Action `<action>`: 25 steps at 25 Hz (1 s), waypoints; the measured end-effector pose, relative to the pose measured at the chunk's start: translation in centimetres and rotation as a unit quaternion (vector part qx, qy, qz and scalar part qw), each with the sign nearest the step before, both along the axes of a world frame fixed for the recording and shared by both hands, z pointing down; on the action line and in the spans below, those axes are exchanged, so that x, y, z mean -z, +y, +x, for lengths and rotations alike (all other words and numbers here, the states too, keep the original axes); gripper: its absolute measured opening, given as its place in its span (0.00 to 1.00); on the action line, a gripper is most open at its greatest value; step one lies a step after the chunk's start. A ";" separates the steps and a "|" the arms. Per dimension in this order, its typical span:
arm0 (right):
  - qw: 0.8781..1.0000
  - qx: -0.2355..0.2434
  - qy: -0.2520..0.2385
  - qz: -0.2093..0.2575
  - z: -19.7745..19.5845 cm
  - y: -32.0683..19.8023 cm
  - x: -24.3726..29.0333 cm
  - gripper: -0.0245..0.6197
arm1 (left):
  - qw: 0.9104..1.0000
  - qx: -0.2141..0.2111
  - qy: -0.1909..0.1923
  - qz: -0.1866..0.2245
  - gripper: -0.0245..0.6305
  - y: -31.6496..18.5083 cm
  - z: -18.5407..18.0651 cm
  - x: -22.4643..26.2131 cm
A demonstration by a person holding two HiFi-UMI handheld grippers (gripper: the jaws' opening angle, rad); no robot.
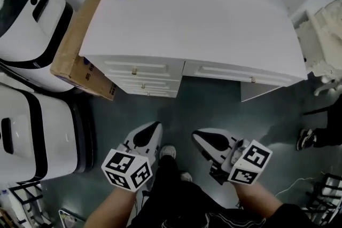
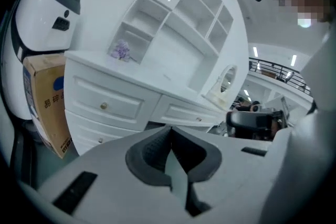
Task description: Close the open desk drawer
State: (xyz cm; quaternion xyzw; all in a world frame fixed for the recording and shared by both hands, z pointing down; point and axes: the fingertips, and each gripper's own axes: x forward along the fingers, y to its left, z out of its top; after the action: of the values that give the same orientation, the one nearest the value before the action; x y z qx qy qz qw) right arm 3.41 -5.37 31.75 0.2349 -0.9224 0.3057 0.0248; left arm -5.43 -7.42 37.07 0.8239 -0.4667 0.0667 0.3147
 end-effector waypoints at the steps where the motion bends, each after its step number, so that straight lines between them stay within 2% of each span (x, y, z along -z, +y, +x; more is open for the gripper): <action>1: 1.000 0.005 -0.001 0.014 0.2 0.9 1.8 0.05 | 1.000 -0.009 0.005 0.014 0.04 1.3 0.9 2.4; 3: 0.999 0.012 -0.011 0.033 0.7 3.1 5.3 0.05 | 0.999 -0.021 0.010 0.040 0.04 4.0 2.2 7.1; 7: 0.996 0.021 -0.065 0.049 1.6 7.0 12.3 0.05 | 0.995 -0.035 0.009 0.088 0.04 8.2 3.5 15.0; 10: 0.995 0.023 -0.040 0.085 3.0 10.3 15.5 0.05 | 0.994 -0.035 0.015 0.105 0.04 12.0 3.9 19.2; 14: 0.992 0.016 -0.033 0.119 4.7 11.7 19.9 0.05 | 0.987 -0.034 0.018 0.158 0.04 14.4 5.0 25.1; 20: 0.986 0.026 0.002 0.167 5.4 14.0 23.6 0.05 | 0.978 -0.035 0.011 0.204 0.04 17.2 6.5 29.8; 25: 0.979 0.024 0.032 0.199 5.8 15.2 24.5 0.05 | 0.977 -0.035 0.009 0.212 0.04 18.5 6.8 30.8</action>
State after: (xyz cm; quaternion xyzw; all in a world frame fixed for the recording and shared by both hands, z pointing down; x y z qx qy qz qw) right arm 9.23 9.79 7.21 0.2226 -0.9688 0.1079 0.0150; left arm 1.40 11.10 6.25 0.8881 -0.4384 -0.0299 0.1346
